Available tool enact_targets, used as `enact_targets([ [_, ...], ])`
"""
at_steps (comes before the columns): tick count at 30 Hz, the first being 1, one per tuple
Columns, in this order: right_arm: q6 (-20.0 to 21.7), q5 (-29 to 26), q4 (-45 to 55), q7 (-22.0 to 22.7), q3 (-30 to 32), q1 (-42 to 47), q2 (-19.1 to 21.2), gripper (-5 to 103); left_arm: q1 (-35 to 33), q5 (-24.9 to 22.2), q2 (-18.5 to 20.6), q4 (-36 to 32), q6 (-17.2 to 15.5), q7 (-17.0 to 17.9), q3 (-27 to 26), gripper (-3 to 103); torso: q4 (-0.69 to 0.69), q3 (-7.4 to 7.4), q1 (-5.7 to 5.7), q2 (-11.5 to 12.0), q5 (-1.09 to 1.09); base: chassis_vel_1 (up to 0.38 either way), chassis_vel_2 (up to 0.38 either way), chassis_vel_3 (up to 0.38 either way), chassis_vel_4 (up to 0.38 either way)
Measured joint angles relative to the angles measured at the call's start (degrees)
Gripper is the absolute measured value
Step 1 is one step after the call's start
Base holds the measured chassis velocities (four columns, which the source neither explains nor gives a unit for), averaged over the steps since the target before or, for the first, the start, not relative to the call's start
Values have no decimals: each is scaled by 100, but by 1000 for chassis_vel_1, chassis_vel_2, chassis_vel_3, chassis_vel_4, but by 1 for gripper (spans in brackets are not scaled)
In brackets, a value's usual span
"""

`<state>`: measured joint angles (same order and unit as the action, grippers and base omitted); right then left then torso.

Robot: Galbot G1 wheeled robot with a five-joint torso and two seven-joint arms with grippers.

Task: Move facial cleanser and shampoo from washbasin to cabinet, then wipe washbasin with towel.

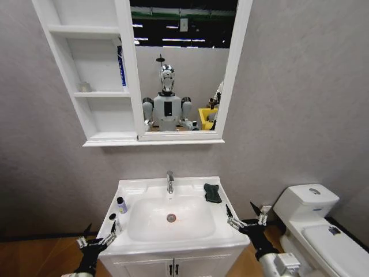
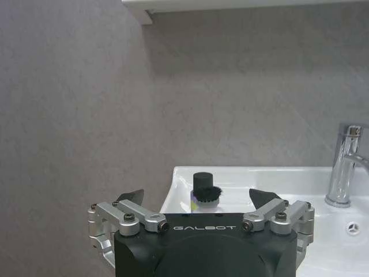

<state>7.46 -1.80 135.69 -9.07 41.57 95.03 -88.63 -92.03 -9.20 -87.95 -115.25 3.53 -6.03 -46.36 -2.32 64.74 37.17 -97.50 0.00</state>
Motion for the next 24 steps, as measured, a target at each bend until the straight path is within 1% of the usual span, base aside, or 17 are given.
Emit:
enact_targets([
  [2,-16,-1,23,19,18,8,-3,100,139,184,-13,186,21,37,14,100,0,1,5,2,0,0,0,0,0],
  [9,-51,-23,92,54,69,37,-38,100,222,308,-15,420,37,45,30,100,0,1,4,2,0,0,0,0,0],
  [11,-112,-48,99,68,126,77,-59,100,276,368,23,603,59,50,29,100,0,0,1,2,0,0,0,0,0],
  [19,-202,-62,85,80,157,143,-86,100,441,401,21,839,61,114,59,100,0,0,1,2,0,0,0,0,0],
  [24,-215,-102,85,108,191,131,-72,100,622,383,22,960,-77,116,131,100,-1,1,2,1,0,0,0,0,0],
])
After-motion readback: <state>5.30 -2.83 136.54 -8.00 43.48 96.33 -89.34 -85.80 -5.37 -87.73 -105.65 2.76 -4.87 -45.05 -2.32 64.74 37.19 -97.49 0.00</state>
